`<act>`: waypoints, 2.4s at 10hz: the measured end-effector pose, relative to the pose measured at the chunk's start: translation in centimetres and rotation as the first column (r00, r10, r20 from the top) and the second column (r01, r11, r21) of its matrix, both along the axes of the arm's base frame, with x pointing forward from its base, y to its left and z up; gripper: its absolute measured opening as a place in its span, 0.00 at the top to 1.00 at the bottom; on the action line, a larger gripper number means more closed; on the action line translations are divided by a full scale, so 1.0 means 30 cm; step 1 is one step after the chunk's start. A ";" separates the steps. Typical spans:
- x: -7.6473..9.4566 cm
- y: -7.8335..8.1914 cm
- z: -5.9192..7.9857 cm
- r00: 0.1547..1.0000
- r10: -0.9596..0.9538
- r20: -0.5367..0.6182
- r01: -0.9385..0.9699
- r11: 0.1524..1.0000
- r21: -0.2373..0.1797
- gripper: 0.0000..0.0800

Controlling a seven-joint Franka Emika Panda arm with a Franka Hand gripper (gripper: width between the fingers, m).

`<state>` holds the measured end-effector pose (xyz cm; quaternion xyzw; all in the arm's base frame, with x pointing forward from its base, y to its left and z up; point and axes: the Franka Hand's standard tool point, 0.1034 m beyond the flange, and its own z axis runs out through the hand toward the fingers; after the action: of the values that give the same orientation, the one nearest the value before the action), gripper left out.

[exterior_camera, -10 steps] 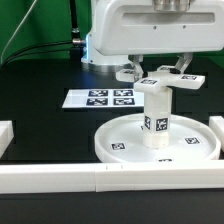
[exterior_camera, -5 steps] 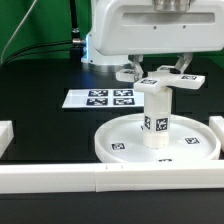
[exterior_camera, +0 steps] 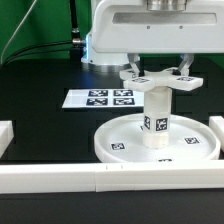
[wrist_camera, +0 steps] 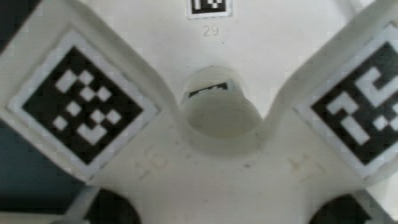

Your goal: Assemble round table

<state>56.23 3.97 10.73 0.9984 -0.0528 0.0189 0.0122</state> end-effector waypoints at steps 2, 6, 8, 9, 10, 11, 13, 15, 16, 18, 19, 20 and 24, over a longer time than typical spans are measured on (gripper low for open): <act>-0.001 0.003 -0.001 0.981 -0.192 0.005 0.192 0.981 0.027 0.44; -0.001 0.005 -0.002 0.833 -0.553 0.006 0.551 0.832 0.068 0.44; -0.001 0.007 -0.002 0.707 -0.707 0.001 0.705 0.705 0.079 0.44; -0.001 0.008 -0.002 0.654 -0.757 -0.005 0.754 0.651 0.084 0.44; 0.000 0.007 -0.002 0.569 -0.822 -0.016 0.820 0.566 0.091 0.44; -0.001 0.008 -0.003 0.508 -0.861 -0.021 0.858 0.505 0.092 0.44; 0.000 0.007 -0.005 0.367 -0.930 -0.034 0.927 0.362 0.102 0.44; -0.001 0.004 -0.005 0.277 -0.959 -0.055 0.957 0.270 0.107 0.44; -0.001 0.003 -0.005 0.188 -0.979 -0.073 0.978 0.180 0.108 0.44; -0.001 0.003 -0.005 0.100 -0.991 -0.092 0.990 0.090 0.106 0.44; -0.001 0.001 -0.005 0.073 -0.993 -0.097 0.992 0.062 0.106 0.44; -0.002 0.003 -0.007 0.090 -0.991 -0.096 0.991 0.080 0.106 0.33; 0.012 0.016 0.083 0.171 -0.979 -0.109 0.978 0.156 0.137 0.19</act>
Offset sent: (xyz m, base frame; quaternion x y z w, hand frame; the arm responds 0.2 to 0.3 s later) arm -0.0117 0.0014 -0.0053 0.0215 -0.0054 0.2718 0.9621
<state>56.59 4.44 13.23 0.7260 -0.6844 0.0048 -0.0665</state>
